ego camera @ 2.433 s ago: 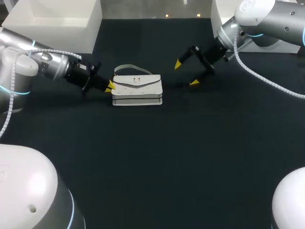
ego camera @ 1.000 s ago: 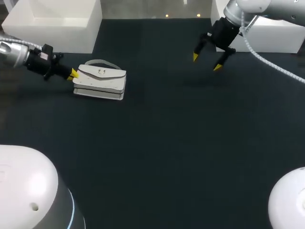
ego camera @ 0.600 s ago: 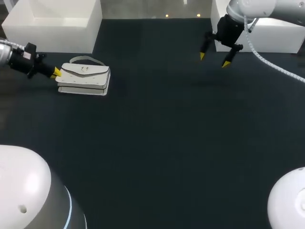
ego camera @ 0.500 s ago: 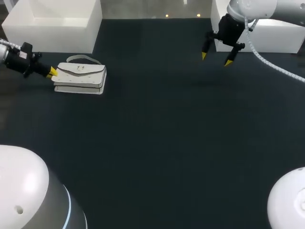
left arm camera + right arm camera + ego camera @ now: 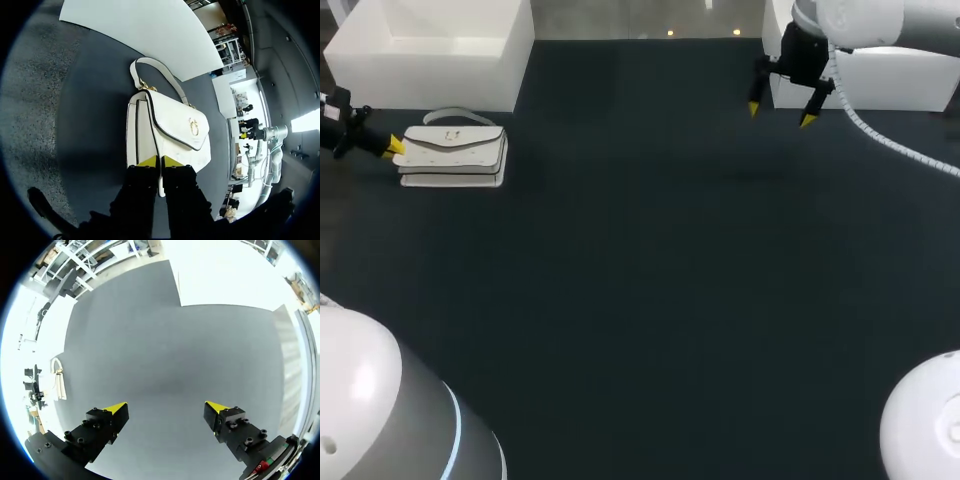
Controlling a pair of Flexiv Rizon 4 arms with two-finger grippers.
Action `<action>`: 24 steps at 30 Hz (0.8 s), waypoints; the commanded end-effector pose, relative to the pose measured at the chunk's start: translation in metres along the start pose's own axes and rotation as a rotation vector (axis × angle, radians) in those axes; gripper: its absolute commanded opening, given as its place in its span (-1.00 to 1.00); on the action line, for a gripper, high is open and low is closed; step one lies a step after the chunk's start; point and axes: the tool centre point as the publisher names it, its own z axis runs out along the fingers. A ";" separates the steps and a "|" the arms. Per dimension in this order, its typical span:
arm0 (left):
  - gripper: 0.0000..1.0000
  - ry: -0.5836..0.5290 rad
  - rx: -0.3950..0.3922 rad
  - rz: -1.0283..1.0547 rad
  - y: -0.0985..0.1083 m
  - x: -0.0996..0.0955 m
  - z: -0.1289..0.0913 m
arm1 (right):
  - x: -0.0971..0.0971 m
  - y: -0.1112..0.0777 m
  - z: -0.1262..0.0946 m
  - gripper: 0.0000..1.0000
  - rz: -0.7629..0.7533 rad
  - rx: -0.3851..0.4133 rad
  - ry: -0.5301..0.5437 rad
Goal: Pick up the bag, open it, inspect its contents, close it, and place it on the opposite side
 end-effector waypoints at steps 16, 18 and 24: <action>-1.00 0.018 -0.291 -0.003 -0.004 -0.031 -0.044 | -0.001 -0.003 -0.003 1.00 0.003 -0.008 -0.001; -1.00 0.015 -0.300 -0.004 -0.004 -0.035 -0.049 | -0.001 -0.003 -0.003 1.00 0.003 -0.008 -0.001; -1.00 0.012 -0.308 -0.016 -0.002 -0.047 -0.064 | -0.001 -0.003 -0.003 1.00 0.003 -0.008 -0.001</action>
